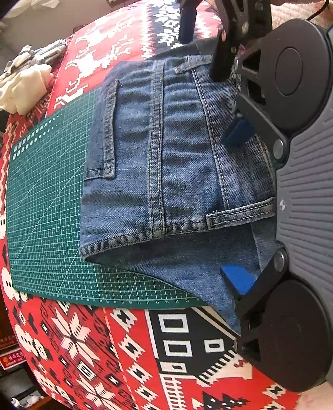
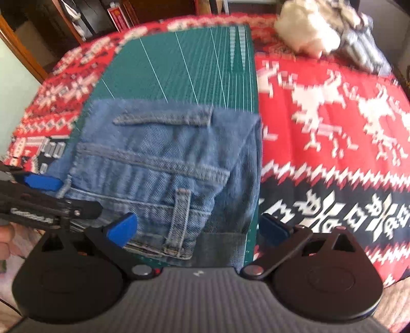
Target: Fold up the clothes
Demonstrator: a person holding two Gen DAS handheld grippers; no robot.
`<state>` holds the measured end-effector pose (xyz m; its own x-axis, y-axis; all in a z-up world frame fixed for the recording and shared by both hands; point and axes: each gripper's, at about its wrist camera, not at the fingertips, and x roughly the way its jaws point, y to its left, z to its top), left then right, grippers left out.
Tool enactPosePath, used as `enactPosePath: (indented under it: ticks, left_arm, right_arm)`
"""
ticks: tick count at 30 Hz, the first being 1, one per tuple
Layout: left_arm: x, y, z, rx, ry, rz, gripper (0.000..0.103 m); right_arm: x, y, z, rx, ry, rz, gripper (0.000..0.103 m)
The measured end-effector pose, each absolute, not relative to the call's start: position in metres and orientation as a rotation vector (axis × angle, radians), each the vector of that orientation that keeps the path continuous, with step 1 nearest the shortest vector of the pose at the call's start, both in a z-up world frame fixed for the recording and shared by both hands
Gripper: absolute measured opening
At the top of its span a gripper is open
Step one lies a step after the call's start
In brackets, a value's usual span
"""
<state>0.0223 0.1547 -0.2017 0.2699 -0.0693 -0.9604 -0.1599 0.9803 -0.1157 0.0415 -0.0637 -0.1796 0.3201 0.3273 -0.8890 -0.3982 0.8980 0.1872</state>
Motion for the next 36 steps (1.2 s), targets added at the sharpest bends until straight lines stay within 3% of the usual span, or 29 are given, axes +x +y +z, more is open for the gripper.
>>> enactPosePath:
  ticks: [4, 7, 10, 12, 15, 22, 25, 36]
  left_arm:
    - [0.028, 0.165, -0.186, -0.261, 1.232, 0.07, 0.091]
    - [0.033, 0.173, -0.173, -0.304, 1.177, 0.077, 0.085]
    - [0.037, 0.18, -0.16, -0.347, 1.122, 0.084, 0.073]
    - [0.046, 0.188, -0.161, -0.381, 1.113, 0.098, 0.061]
    - [0.056, 0.199, -0.165, -0.469, 1.101, 0.081, 0.041]
    - [0.081, 0.205, -0.188, -0.567, 1.105, 0.055, 0.023]
    - [0.083, 0.205, -0.195, -0.547, 1.113, 0.073, 0.011]
    - [0.08, 0.21, -0.194, -0.542, 1.109, 0.063, 0.008]
  right_arm:
    - [0.045, -0.074, -0.151, -0.022, 1.08, 0.463, 0.1]
    - [0.057, -0.079, -0.14, 0.038, 1.051, 0.46, 0.092]
    - [0.072, -0.081, -0.136, 0.071, 1.024, 0.434, 0.074]
    - [0.081, -0.076, -0.14, 0.071, 1.028, 0.418, 0.044]
    - [0.097, -0.067, -0.154, 0.081, 1.047, 0.406, 0.012]
    - [0.117, -0.056, -0.195, 0.093, 1.093, 0.357, 0.0]
    - [0.11, -0.064, -0.203, 0.118, 1.065, 0.369, 0.0]
    - [0.11, -0.085, -0.185, 0.141, 1.044, 0.352, 0.001]
